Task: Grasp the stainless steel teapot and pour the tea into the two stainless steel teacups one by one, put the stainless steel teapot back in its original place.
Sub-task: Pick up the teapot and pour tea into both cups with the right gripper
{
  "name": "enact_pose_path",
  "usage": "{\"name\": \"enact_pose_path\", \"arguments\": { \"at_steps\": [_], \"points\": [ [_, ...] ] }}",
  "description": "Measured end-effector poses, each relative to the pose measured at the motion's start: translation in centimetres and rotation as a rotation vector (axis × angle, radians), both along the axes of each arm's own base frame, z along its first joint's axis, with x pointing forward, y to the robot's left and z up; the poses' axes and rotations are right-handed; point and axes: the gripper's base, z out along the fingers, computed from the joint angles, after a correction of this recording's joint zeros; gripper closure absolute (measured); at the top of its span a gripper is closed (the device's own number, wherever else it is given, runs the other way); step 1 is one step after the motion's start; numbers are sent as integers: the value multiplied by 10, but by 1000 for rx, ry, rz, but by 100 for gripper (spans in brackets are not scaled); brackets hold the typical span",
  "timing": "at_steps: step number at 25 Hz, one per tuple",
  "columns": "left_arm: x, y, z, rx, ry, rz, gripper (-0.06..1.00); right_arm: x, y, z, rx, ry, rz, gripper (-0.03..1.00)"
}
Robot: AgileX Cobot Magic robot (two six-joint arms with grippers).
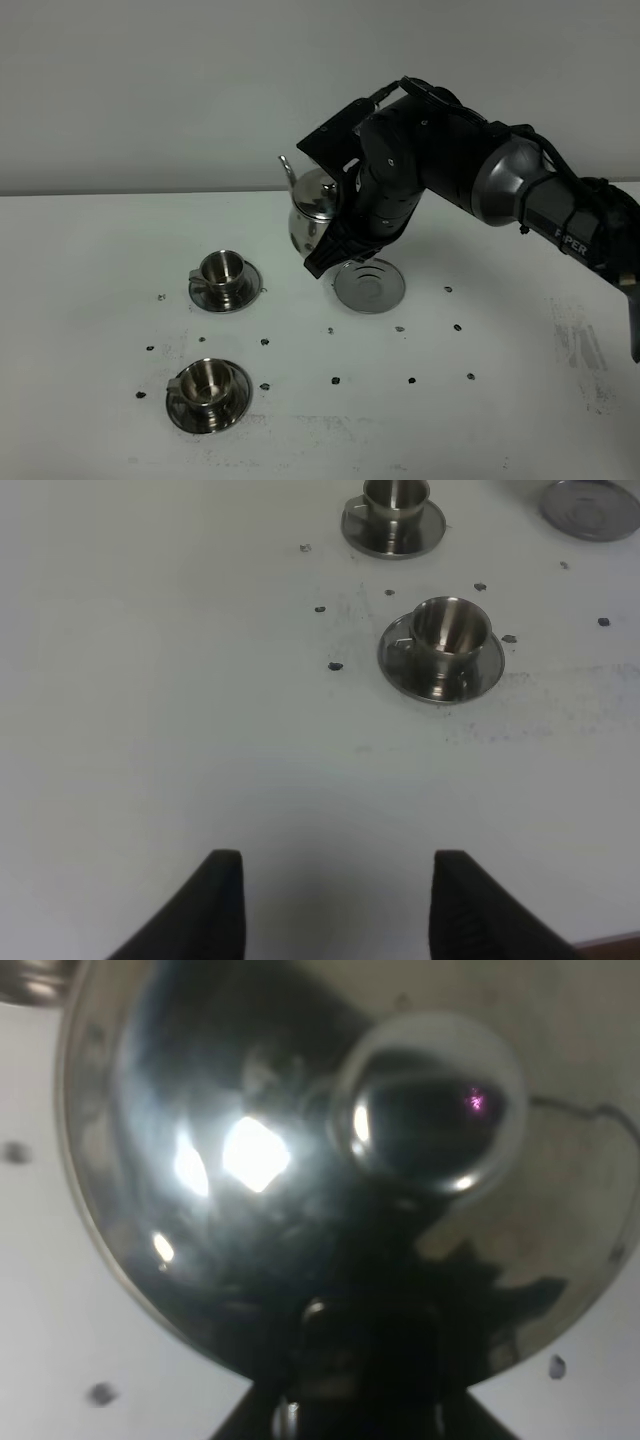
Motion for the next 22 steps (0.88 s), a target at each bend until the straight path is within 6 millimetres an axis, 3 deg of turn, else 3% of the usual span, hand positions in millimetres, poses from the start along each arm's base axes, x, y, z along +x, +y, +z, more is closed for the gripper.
{"name": "enact_pose_path", "arguments": {
  "at_steps": [4, 8, 15, 22],
  "points": [
    [0, 0, 0, 0, 0, 0, 46, -26, 18, 22, 11, 2, 104, 80],
    [0, 0, 0, 0, 0, 0, 46, -54, 26, 30, 19, 5, 227, 80],
    [0, 0, 0, 0, 0, 0, 46, -95, 22, 24, -34, 4, 404, 80],
    [0, 0, 0, 1, 0, -1, 46, -110, 29, 6, -174, -24, 564, 88]
  ]
}}
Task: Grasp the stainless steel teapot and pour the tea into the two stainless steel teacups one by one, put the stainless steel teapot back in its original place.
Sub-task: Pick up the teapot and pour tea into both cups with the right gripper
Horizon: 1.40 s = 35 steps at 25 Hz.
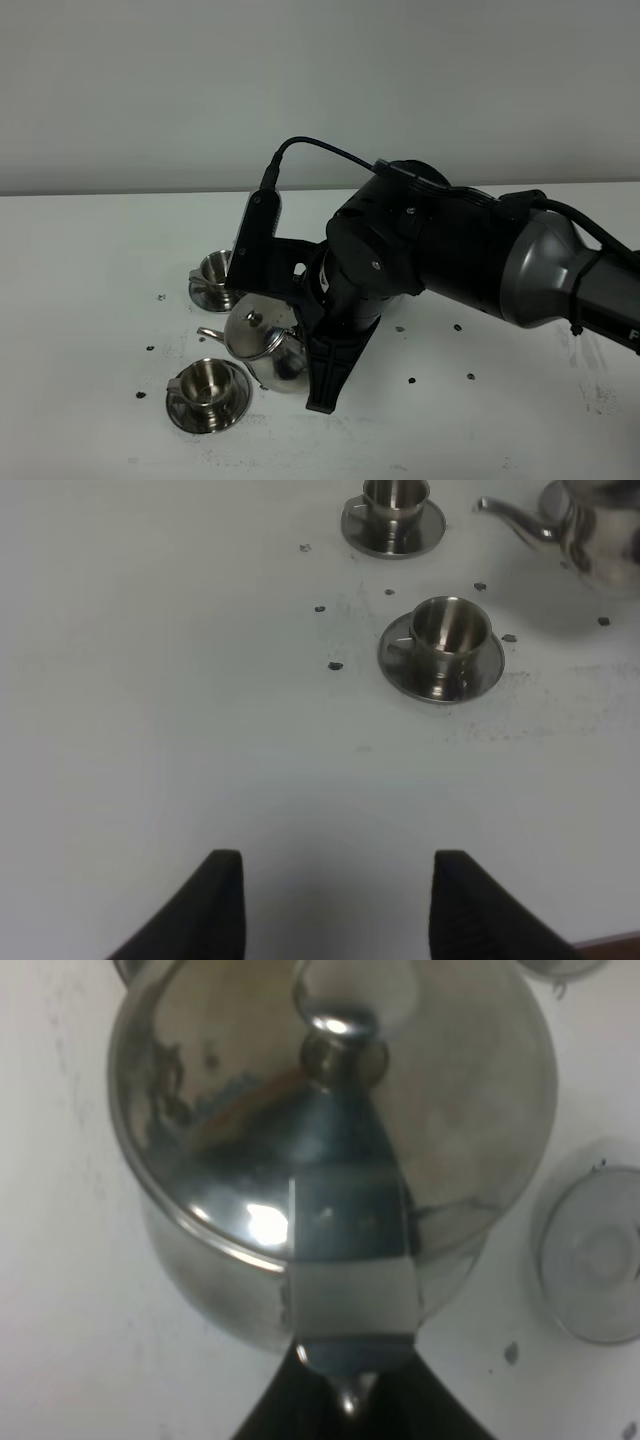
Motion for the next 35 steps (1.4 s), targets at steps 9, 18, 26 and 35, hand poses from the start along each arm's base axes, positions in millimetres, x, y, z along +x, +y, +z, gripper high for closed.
{"name": "enact_pose_path", "arguments": {
  "at_steps": [9, 18, 26, 35],
  "points": [
    [0, 0, 0, 0, 0, 0, 46, 1, 13, -13, 36, -5, 30, 88],
    [0, 0, 0, 0, 0, 0, 46, -3, 10, -15, -14, 32, 49, 88],
    [0, 0, 0, 0, 0, 0, 46, -5, 5, -24, -52, 49, 53, 88],
    [0, 0, 0, 0, 0, 0, 46, -3, 4, -24, -68, 17, 64, 88]
  ]
}}
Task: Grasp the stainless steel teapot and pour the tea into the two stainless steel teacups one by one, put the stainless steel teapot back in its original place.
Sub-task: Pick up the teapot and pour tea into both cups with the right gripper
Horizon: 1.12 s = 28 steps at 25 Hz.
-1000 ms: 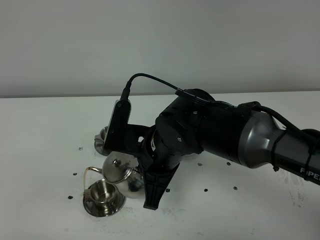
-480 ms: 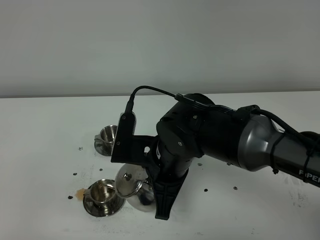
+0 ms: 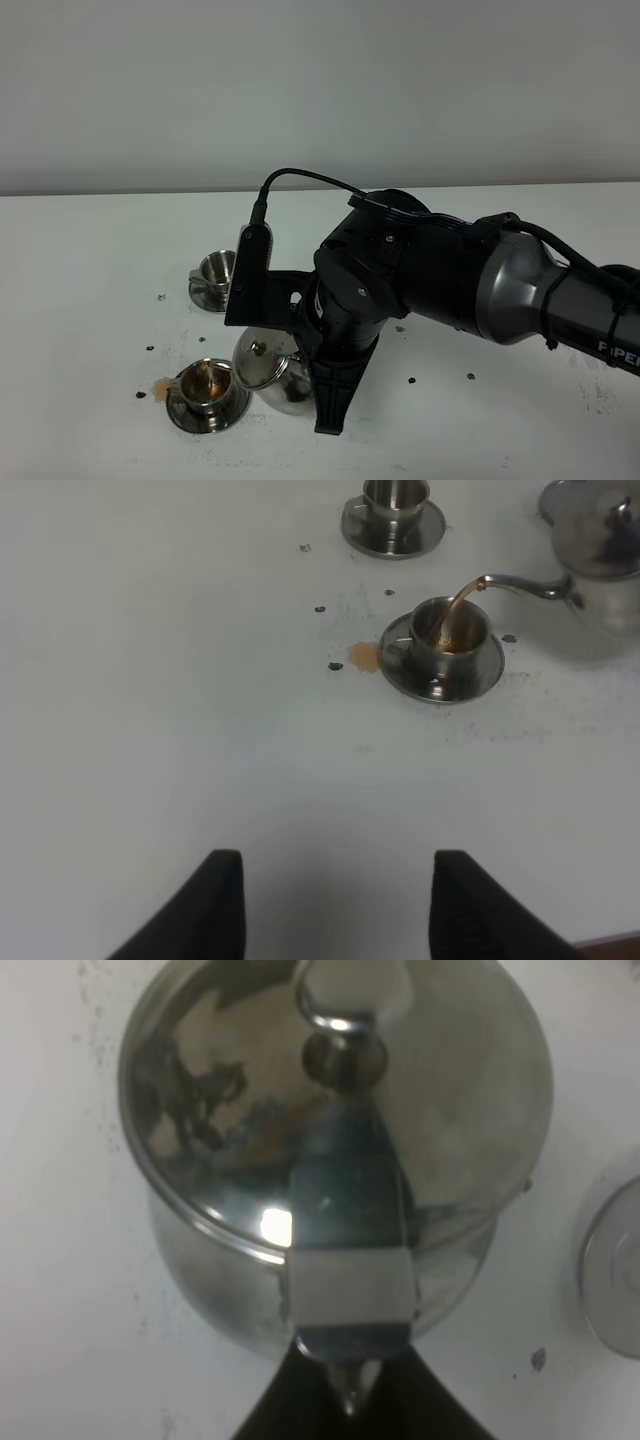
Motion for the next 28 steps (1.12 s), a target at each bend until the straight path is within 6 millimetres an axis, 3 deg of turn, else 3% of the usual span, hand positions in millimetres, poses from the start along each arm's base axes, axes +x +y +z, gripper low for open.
{"name": "enact_pose_path", "arguments": {
  "at_steps": [28],
  "points": [
    [0, 0, 0, -1, 0, 1, 46, 2, -7, 0, -84, -27, 18, 88]
  ]
}}
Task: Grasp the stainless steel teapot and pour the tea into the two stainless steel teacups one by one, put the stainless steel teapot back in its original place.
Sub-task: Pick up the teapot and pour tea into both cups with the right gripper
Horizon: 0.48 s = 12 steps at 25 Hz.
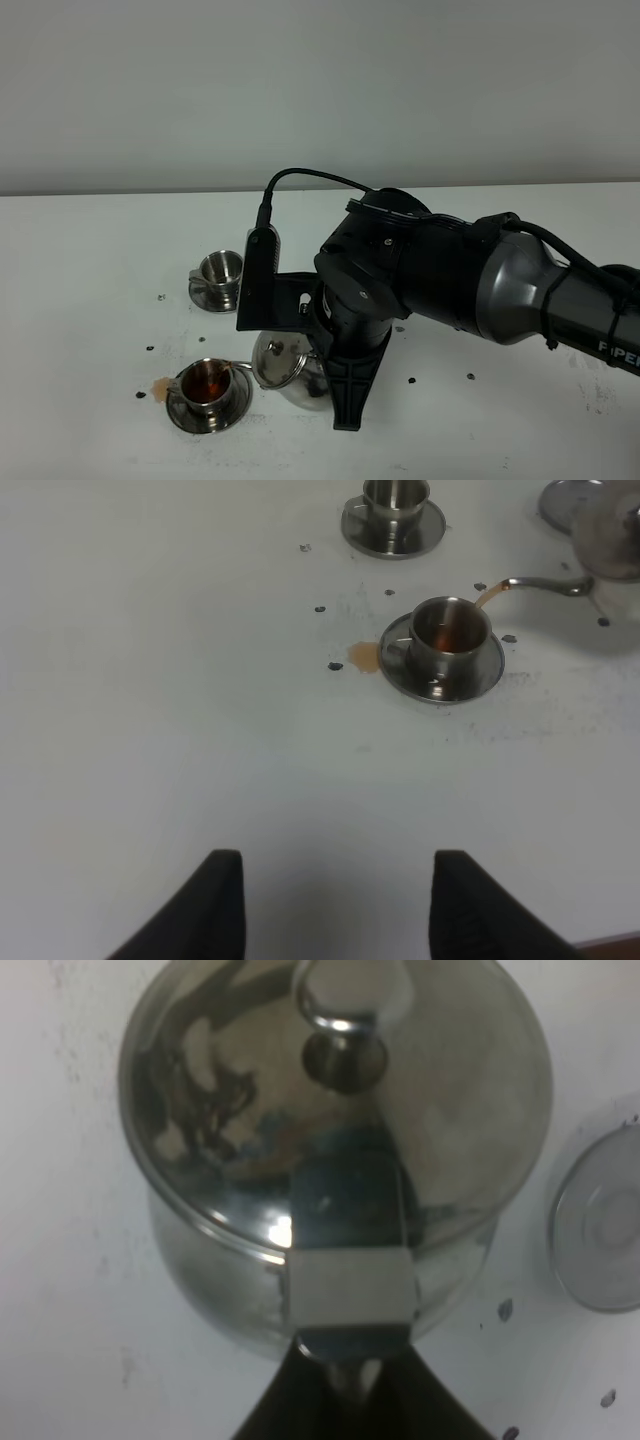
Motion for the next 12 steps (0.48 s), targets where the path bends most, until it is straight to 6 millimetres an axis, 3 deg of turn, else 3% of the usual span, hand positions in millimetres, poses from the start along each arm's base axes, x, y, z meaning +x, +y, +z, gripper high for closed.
{"name": "enact_pose_path", "arguments": {
  "at_steps": [12],
  "points": [
    [0, 0, 0, 0, 0, 0, 46, 1, -1, 0, -17, -9, 24, 88]
  ]
}}
